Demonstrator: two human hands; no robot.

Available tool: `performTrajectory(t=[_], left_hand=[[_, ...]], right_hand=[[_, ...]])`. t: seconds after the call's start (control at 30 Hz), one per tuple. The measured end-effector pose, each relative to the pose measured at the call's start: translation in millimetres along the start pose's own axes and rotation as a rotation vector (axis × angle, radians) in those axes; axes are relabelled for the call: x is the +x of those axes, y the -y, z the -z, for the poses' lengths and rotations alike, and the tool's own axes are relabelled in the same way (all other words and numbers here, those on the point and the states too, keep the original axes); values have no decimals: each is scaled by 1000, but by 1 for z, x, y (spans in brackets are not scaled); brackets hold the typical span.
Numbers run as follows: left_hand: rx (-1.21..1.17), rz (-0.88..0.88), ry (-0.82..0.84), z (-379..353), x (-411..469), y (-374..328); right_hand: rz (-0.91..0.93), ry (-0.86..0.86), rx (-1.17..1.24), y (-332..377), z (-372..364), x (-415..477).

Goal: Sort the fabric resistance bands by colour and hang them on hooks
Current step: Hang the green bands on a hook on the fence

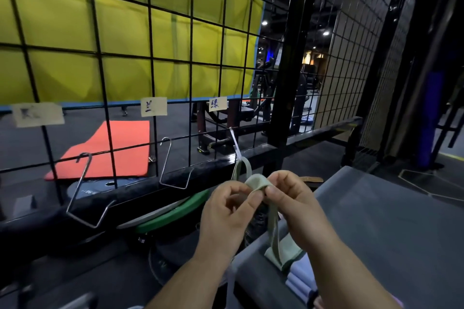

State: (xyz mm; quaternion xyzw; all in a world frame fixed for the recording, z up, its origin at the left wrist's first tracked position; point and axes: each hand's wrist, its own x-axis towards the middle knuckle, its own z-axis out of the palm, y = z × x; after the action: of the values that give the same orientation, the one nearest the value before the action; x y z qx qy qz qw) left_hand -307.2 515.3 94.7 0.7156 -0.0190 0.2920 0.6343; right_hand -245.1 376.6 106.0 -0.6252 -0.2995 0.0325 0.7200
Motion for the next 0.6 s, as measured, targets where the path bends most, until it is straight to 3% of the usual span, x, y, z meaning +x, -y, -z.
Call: performTrajectory(t=[0.13, 0.33, 0.6], left_hand=[[4, 4, -26, 5, 4, 3], [-40, -34, -63, 5, 18, 5], [34, -95, -237, -5, 36, 0]], right_hand=[[7, 54, 64, 4, -1, 9], [22, 66, -39, 23, -3, 30], [30, 107, -87, 37, -10, 67]])
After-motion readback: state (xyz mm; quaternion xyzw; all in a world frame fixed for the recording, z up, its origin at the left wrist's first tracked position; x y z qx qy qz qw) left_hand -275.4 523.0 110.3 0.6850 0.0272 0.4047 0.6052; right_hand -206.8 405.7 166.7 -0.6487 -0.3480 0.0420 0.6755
